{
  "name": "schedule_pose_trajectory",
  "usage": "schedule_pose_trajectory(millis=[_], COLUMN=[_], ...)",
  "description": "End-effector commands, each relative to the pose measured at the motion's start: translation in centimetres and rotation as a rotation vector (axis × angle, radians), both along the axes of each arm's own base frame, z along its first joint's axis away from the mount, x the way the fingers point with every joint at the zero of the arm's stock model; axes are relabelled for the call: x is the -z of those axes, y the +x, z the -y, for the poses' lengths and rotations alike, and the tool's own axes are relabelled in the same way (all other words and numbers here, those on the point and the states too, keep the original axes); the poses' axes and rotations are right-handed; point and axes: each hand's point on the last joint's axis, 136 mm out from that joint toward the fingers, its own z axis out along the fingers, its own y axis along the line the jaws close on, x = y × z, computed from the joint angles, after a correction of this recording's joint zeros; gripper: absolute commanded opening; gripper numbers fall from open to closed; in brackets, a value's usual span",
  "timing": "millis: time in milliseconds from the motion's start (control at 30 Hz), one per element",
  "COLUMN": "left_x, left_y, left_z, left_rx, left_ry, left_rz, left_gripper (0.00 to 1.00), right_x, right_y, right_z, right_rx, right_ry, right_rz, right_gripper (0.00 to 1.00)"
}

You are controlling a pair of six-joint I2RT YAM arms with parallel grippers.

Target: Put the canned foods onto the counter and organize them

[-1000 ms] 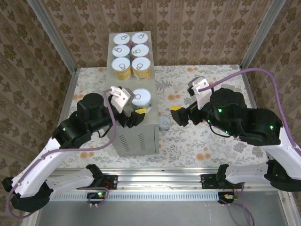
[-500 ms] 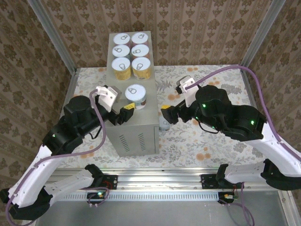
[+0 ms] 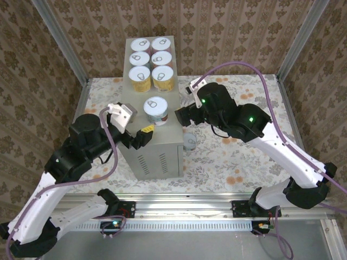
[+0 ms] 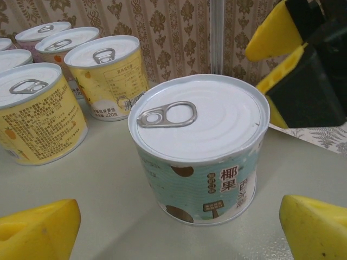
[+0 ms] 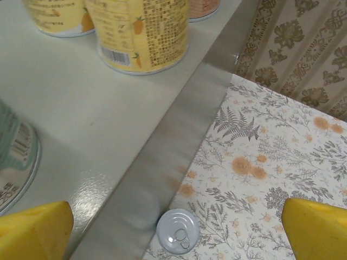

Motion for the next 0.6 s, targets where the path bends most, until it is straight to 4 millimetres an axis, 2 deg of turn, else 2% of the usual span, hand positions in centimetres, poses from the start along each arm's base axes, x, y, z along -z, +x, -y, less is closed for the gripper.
schedule_pose_trajectory(millis=[0,233,367,567], left_x=[0.5,1.4,1.5,0.9], left_y=[0.0,1.0,1.3,2.2], left_z=[-0.2,-0.8,-0.9,-1.3], left_rx=[0.004,-0.037,-0.039,-0.069], left_ry=[0.022,0.015,0.003,-0.028], left_rz=[0.013,0.005,0.005,0.023], left_gripper=[0.97,0.98,0.98,0.99], right_x=[-1.6,-1.2,-1.5,-1.5], right_y=[1.0,1.2,0.8,0.5], right_z=[-1.7,-4.7,-6.3,-8.0], right_rx=[-0.029,-0.098,-0.140,-0.176], right_ry=[0.052,0.064,0.072,0.058], right_rz=[0.028,0.000,0.005,0.002], right_gripper=[1.00,1.00,1.00,1.00])
